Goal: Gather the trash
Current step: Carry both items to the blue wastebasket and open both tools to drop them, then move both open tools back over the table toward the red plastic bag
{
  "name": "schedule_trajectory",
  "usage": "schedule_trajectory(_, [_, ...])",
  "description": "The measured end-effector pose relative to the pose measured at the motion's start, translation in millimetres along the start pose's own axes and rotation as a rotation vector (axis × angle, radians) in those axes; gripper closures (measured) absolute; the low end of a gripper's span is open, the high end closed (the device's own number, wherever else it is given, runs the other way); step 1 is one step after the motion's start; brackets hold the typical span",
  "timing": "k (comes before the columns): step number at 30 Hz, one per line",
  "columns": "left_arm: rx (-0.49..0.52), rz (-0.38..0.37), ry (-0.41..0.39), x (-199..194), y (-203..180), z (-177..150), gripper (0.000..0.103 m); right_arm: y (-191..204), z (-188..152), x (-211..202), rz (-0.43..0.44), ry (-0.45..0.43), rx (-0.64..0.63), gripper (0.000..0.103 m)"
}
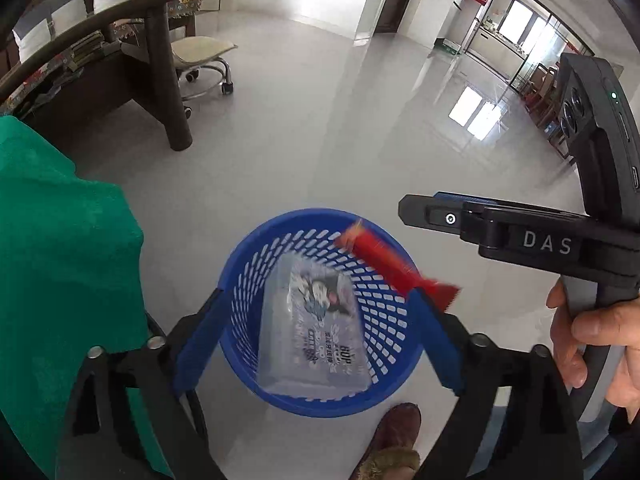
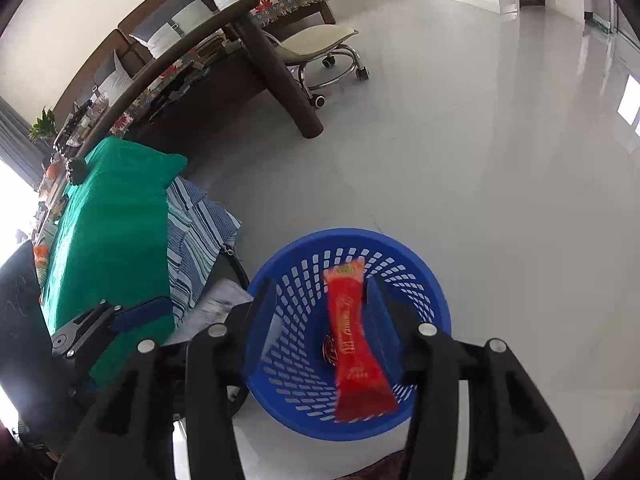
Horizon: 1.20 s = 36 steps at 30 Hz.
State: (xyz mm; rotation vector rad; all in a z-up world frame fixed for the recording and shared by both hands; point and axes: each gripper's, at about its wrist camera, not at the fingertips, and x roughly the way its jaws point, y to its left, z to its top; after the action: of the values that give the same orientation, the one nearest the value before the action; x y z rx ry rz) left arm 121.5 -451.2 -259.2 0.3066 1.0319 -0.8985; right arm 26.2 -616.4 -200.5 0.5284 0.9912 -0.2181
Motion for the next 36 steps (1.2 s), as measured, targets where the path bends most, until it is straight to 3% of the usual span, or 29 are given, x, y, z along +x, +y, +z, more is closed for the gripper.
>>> schedule_trajectory(2, [0.009, 0.019, -0.043, -9, -1, -1, 0.005, 2, 3, -9, -0.013, -0.027, -0.009, 0.052])
schedule_trajectory(7, [0.068, 0.063, -0.155, -48, -9, -8, 0.005, 20, 5, -37, -0.045, -0.125, -0.052, 0.031])
schedule_trajectory(10, [0.080, 0.096, -0.176, -74, -13, -16, 0.005, 37, 3, -56, -0.064, -0.193, -0.079, 0.024])
schedule_trajectory(12, [0.092, 0.073, -0.159, -88, -16, -24, 0.005, 51, -1, -69, -0.068, -0.256, -0.111, 0.010])
schedule_trajectory(15, [0.085, 0.074, -0.162, -111, -18, -38, 0.005, 74, -9, -81, -0.092, -0.324, -0.183, 0.006])
schedule_trajectory(19, [0.061, 0.108, -0.192, -147, -1, -57, 0.005, 100, -17, -90, -0.098, -0.351, -0.241, 0.005])
schedule_trajectory(25, [-0.043, 0.215, -0.204, -198, 65, -96, 0.005, 148, -33, -86, -0.096, -0.353, -0.346, 0.005])
schedule_trajectory(29, [-0.144, 0.302, -0.196, -230, 118, -131, 0.005, 194, -60, -75, -0.046, -0.327, -0.409, 0.005])
schedule_trajectory(36, [-0.275, 0.424, -0.190, -282, 199, -181, 0.005, 309, -120, -40, 0.080, -0.183, -0.582, 0.005])
